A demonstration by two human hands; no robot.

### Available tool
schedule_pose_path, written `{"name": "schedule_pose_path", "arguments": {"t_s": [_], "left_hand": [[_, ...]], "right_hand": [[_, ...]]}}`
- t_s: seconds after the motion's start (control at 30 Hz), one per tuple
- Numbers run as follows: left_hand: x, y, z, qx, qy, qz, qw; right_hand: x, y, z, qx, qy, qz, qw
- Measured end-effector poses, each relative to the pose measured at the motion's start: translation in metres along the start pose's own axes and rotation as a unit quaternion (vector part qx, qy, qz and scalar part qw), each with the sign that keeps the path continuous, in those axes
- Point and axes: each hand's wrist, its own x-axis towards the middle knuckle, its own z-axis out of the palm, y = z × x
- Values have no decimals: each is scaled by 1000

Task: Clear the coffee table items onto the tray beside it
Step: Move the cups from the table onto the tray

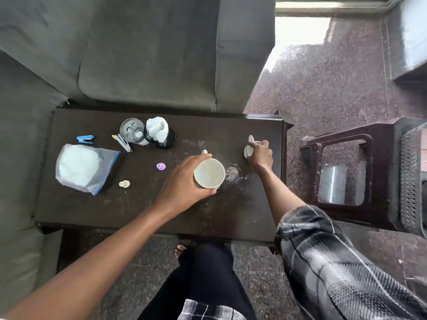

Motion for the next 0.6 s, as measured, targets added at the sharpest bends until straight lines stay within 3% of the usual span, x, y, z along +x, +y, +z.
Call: {"name": "schedule_pose_path", "arguments": {"t_s": [0.13, 0.33, 0.6], "left_hand": [[-17, 8, -2, 3, -1, 11, 1000], [-64, 23, -3, 8, -6, 59, 998], [-152, 50, 13, -26, -14, 125, 992]], "right_hand": [[-59, 5, -23, 81, 28, -9, 996], [-170, 14, -80, 90, 110, -65, 988], [-330, 45, -133, 97, 159, -101, 977]]}}
